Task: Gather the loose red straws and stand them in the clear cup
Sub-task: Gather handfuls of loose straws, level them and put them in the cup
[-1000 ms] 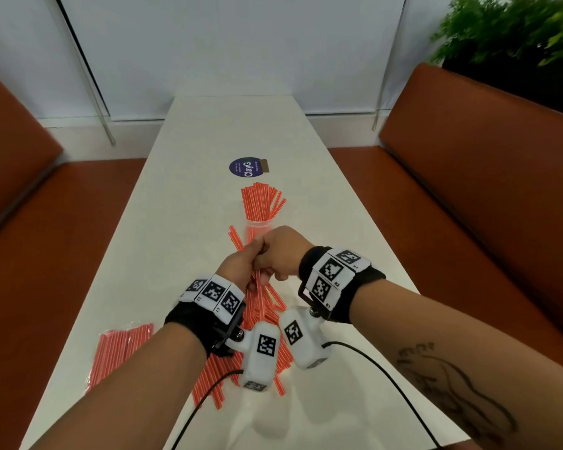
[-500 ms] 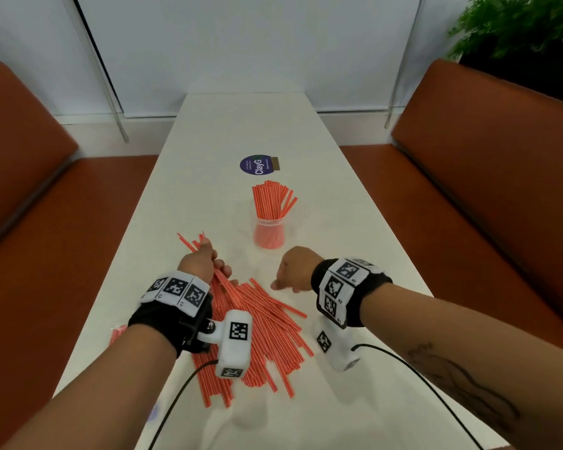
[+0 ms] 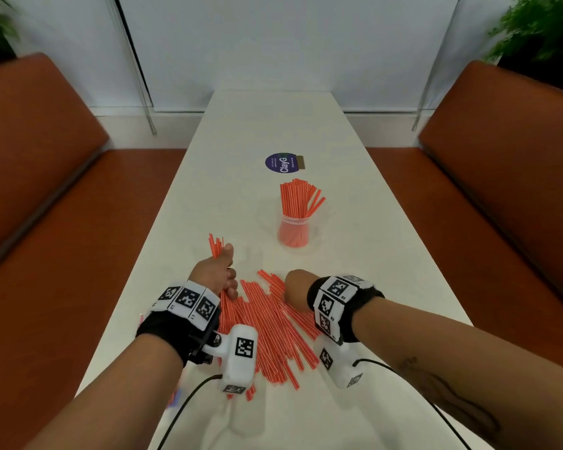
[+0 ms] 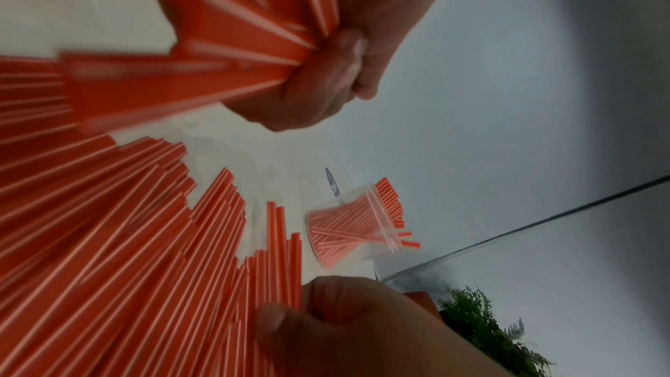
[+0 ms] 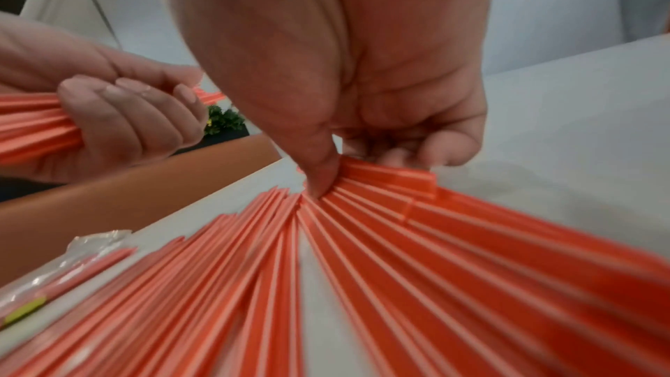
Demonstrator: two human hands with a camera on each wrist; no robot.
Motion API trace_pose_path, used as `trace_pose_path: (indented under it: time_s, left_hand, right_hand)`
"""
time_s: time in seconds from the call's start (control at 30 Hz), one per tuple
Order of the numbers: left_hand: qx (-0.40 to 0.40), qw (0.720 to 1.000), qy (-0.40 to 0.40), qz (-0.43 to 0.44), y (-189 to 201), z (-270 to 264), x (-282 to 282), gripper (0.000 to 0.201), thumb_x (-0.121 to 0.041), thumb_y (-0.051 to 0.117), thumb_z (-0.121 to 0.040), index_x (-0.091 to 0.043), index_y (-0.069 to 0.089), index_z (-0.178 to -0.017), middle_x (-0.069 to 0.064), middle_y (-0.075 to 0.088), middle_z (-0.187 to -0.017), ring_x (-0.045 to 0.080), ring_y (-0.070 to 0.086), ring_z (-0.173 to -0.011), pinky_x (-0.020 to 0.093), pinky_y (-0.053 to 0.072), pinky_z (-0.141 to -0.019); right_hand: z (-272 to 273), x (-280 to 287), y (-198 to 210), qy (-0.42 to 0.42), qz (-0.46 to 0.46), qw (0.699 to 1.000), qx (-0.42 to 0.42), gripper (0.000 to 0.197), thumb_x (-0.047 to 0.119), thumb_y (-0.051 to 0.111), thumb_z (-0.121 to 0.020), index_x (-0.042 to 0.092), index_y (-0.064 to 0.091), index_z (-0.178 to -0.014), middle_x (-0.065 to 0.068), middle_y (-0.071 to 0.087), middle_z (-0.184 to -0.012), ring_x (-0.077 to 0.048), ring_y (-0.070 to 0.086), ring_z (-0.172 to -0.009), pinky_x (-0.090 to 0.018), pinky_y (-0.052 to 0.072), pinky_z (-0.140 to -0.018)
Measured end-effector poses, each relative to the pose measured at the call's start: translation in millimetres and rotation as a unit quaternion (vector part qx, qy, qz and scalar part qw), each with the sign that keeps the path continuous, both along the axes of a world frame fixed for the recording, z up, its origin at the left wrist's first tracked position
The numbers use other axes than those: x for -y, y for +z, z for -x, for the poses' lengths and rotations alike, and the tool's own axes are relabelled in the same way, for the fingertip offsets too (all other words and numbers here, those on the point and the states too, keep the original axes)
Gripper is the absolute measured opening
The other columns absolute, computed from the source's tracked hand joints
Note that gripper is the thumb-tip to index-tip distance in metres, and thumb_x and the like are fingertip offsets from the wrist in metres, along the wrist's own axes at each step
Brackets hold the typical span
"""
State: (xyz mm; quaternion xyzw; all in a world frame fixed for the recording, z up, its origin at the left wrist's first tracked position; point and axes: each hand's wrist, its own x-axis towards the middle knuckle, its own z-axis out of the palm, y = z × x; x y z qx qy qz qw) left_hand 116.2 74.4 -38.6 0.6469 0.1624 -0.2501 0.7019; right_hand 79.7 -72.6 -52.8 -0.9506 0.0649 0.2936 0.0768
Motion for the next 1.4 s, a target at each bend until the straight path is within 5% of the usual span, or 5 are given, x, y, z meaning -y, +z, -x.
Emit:
trace_pose_path:
  time_s: [0.33, 0.47, 0.67, 0.97, 1.4]
  left_hand:
    - [0.025, 0.997, -0.062, -0.026, -0.3, 7.4, 25.2, 0.034, -0.04, 0.05, -0.092, -0.013, 0.044, -0.071, -0.001, 0.028, -0.056, 0.004, 0.028, -0.024, 0.012, 0.028, -0.031]
    - [0.017, 0.997, -0.075, -0.02, 2.8, 10.5, 38.7, 0.036, -0.04, 0.05, -0.092, -0.012, 0.042, -0.069, -0.001, 0.027, -0.053, 0.004, 0.026, -0.023, 0.01, 0.026, -0.032]
    - [0.012, 0.996, -0.089, -0.015, 7.3, 9.2, 48.1, 0.036, -0.041, 0.046, -0.093, -0.011, 0.045, -0.072, 0.0, 0.026, -0.056, 0.004, 0.026, -0.022, 0.008, 0.026, -0.032]
    - [0.124, 0.991, -0.008, 0.055, 21.6, -1.3, 66.6, 0.038, -0.041, 0.035, -0.097, -0.018, 0.038, -0.067, -0.002, 0.027, -0.055, 0.004, 0.029, -0.029, 0.017, 0.032, -0.037]
    - [0.355, 0.934, 0.016, 0.048, 71.9, -73.7, 154.5, 0.031, -0.034, 0.036, -0.097, -0.019, 0.047, -0.073, -0.002, 0.033, -0.057, 0.011, 0.032, -0.05, 0.022, 0.034, -0.053]
  right_hand:
    - [8.7, 19.4, 0.9, -0.179, -0.193, 0.962, 0.073, 0.014, 0.011, 0.039, -0.099, 0.007, 0.042, -0.087, -0.003, 0.043, -0.073, -0.012, 0.04, -0.06, -0.022, 0.035, -0.054]
    - [8.1, 29.6, -0.4, -0.207, -0.224, 0.947, 0.101, 0.03, 0.005, 0.041, -0.094, 0.02, 0.034, -0.068, -0.01, 0.052, -0.087, -0.023, 0.054, -0.076, -0.037, 0.052, -0.077]
    - [14.9, 42.3, 13.3, -0.294, -0.334, 0.882, 0.157, 0.004, 0.013, 0.04, -0.096, 0.015, 0.039, -0.099, 0.0, 0.048, -0.069, -0.014, 0.049, -0.055, -0.026, 0.044, -0.05]
    - [26.1, 56.0, 41.7, -0.331, -0.445, 0.789, 0.265, 0.043, 0.036, 0.051, -0.093, 0.018, 0.03, -0.06, 0.0, 0.027, -0.058, -0.013, 0.023, -0.047, -0.024, 0.026, -0.043]
    - [34.8, 94.1, 34.4, -0.384, -0.502, 0.722, 0.282, 0.041, 0.034, 0.057, -0.091, 0.016, 0.032, -0.063, 0.002, 0.029, -0.05, -0.009, 0.022, -0.039, -0.023, 0.024, -0.041]
